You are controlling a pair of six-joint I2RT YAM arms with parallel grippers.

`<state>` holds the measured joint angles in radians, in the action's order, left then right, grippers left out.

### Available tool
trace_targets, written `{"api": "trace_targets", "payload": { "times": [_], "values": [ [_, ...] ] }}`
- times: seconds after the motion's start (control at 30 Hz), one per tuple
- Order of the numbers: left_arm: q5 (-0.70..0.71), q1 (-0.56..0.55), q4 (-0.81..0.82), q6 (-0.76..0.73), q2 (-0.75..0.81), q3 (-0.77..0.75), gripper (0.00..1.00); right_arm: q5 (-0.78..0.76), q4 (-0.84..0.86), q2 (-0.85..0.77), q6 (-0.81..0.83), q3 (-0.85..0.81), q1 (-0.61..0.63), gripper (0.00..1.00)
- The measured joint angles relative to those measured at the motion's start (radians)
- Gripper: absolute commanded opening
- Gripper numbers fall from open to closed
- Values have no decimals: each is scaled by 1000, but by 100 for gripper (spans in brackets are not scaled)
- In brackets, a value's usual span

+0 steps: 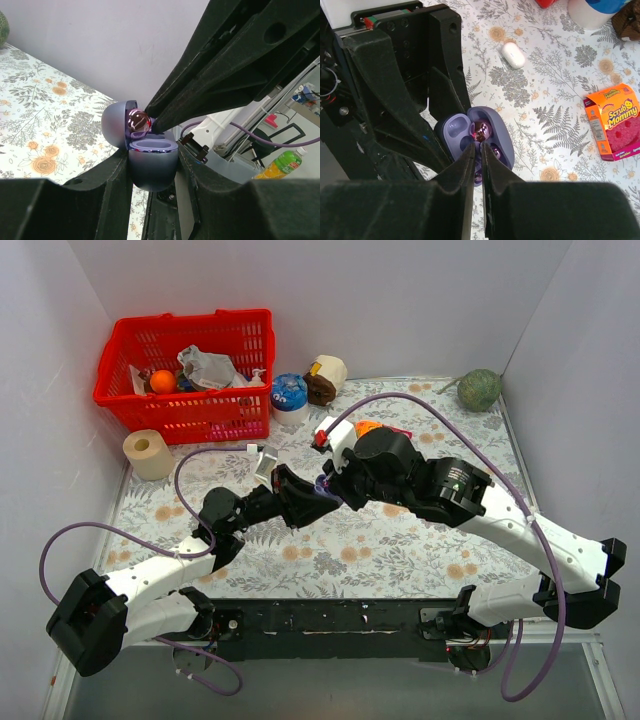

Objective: Insert the wireless bluetooth earbuds into the charging case
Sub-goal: Place the earbud in the charging case.

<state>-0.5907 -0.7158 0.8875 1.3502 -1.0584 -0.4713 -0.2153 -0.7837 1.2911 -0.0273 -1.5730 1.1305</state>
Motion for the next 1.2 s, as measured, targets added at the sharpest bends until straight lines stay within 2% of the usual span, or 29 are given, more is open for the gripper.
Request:
{"api": "trace_targets", "payload": {
  "times": [0.2,0.6,0.93,1.2],
  "values": [
    [-1,0,6,0,0,0,0,16,1,2,2,2,4,1],
    [-7,0,81,-8,3,40,0,37,-7,2,2,-9,4,1],
    [-60,-1,239,-47,13,106,0,195,-88,20,5,-213,-15,1],
    [-119,-1,309,-104,12,129,0,373,-140,40,-3,-239,-33,1]
  ]
}}
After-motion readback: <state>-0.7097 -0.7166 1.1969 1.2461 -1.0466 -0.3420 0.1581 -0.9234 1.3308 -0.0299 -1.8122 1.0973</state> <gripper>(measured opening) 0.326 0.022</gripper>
